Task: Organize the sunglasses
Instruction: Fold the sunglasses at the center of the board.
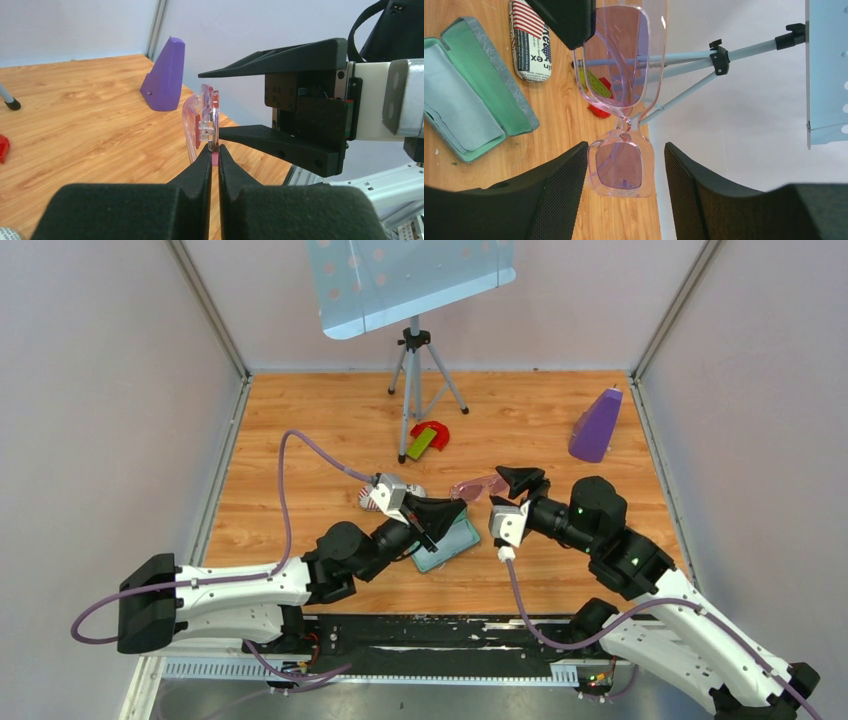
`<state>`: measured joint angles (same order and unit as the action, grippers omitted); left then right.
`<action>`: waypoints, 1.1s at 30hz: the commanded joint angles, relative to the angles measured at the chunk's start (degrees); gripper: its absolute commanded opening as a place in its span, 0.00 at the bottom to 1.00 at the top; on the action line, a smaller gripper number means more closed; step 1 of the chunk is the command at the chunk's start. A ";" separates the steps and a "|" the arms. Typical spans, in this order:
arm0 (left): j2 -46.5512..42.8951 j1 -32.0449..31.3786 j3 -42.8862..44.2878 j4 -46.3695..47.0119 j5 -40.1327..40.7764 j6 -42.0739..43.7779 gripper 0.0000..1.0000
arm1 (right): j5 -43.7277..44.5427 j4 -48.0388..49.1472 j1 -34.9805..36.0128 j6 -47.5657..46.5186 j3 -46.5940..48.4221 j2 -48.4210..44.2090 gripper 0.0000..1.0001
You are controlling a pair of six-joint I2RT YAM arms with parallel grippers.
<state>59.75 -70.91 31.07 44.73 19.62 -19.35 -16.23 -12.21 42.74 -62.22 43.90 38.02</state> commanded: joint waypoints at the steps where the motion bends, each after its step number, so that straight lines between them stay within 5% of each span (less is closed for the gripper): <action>1: 0.86 -0.12 1.63 2.38 1.16 -1.20 0.00 | 0.60 0.44 1.03 -0.86 2.02 -0.66 0.59; 12: 0.97 -0.10 1.40 2.33 2.13 -1.88 0.00 | -0.19 -2.46 1.21 -2.49 2.37 -1.10 0.35; 19: -0.21 -0.10 2.17 -2.55 4.17 -2.89 0.41 | 1.08 -2.82 1.21 -2.35 2.02 -0.73 0.29; 26: -7.14 -0.08 2.38 -19.77 6.61 -4.57 0.53 | 2.40 -2.81 1.12 -2.52 0.65 -0.96 0.24; 33: -26.00 -0.11 -0.18 -40.84 11.68 -3.28 0.61 | 0.96 -5.59 1.13 -3.48 -0.74 -1.85 0.22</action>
<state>43.13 -70.94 31.66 18.44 25.96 -23.09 -14.76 -14.79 43.03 -64.40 44.14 37.08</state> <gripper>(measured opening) 0.605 0.508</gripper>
